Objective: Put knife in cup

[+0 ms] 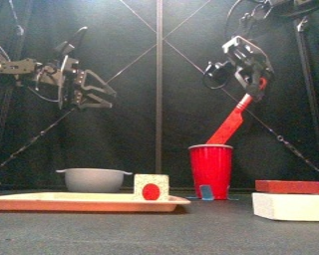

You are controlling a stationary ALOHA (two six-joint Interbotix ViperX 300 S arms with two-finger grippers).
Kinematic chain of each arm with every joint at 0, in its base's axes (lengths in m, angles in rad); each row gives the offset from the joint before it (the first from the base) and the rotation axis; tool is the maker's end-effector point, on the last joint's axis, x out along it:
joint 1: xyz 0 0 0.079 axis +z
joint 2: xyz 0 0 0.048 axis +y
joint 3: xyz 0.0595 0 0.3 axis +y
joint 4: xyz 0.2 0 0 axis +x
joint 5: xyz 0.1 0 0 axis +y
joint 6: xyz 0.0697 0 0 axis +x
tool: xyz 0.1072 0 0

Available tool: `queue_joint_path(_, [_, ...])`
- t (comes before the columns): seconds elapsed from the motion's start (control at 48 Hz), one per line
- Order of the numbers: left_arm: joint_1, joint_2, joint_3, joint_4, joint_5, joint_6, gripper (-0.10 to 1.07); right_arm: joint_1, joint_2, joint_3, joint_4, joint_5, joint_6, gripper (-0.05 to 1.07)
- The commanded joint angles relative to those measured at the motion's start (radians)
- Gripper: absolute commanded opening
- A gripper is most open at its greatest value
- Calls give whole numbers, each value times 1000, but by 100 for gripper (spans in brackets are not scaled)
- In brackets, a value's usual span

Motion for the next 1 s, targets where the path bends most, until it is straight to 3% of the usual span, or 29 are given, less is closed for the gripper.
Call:
queue_joint_path(0.0, [3, 3, -9, 3, -3, 2, 86, -17, 8, -8, 0, 2, -15, 37])
queue_joint_path(0.375, [3, 3, -6, 3, -3, 2, 86, -55, 31, -31, -5, -11, -46, 40])
queue_joint_path(0.729, [2, 3, -6, 3, -2, 2, 86, -57, 37, -44, -9, -23, -40, 66])
queue_joint_path(0.979, [2, 3, -6, 3, -2, 2, 86, -55, 43, -41, -6, -18, -40, 69])
